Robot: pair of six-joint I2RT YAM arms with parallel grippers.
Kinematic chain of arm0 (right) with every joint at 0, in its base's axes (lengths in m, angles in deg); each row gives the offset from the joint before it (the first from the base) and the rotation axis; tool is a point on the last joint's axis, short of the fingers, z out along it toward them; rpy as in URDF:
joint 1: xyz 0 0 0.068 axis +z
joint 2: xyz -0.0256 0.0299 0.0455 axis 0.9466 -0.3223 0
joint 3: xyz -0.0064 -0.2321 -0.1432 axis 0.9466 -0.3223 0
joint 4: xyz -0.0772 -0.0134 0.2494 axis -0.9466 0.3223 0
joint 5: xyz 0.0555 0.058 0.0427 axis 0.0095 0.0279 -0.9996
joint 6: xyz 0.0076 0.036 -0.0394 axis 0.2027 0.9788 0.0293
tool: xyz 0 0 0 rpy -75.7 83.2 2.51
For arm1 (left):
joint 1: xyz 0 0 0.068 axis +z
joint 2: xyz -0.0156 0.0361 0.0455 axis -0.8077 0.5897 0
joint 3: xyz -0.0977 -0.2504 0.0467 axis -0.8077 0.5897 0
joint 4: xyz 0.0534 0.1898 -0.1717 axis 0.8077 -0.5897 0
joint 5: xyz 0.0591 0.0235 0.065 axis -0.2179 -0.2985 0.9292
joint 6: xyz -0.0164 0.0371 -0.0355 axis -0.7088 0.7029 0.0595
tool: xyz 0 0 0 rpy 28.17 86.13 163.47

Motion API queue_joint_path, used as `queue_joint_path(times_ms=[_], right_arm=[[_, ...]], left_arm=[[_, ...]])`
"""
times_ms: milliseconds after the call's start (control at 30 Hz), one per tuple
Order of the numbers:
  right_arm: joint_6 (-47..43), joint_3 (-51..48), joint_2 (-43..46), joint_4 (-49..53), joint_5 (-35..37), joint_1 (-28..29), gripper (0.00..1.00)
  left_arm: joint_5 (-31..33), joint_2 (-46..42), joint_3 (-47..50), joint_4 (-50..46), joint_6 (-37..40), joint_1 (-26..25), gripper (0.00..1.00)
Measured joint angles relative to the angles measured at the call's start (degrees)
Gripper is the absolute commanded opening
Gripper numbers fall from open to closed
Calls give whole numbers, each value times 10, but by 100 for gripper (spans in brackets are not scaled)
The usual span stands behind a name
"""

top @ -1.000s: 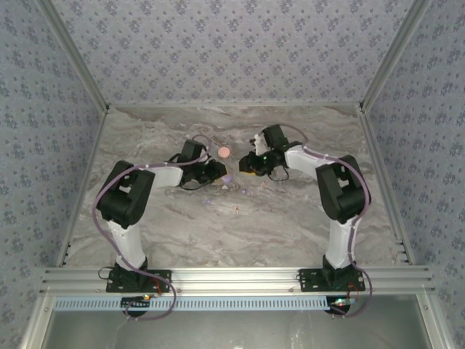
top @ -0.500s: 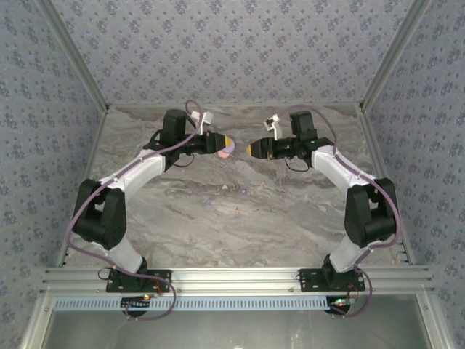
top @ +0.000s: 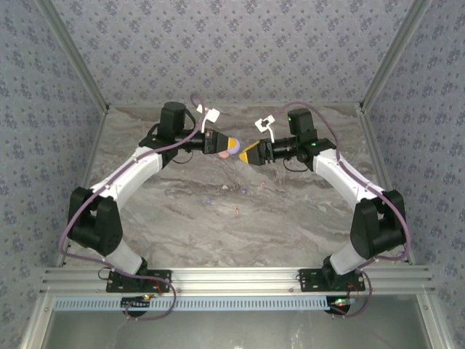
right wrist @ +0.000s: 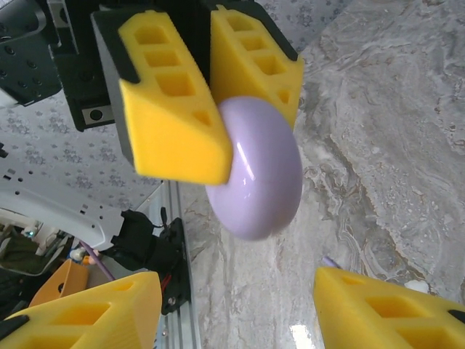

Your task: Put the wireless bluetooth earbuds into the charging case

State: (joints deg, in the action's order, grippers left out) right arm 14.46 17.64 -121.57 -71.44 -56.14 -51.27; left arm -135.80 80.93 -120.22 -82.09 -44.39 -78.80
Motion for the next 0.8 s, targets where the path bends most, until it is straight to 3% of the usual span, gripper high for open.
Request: queue_joint_path(times_ms=[667, 800], right_arm=[[-7, 20, -9, 0, -36, 9, 46], [-10, 21, -10, 1, -37, 9, 39]], left_arm=[[-24, -8, -23, -44, 42, -21, 15], [-25, -8, -24, -52, 46, -23, 15]])
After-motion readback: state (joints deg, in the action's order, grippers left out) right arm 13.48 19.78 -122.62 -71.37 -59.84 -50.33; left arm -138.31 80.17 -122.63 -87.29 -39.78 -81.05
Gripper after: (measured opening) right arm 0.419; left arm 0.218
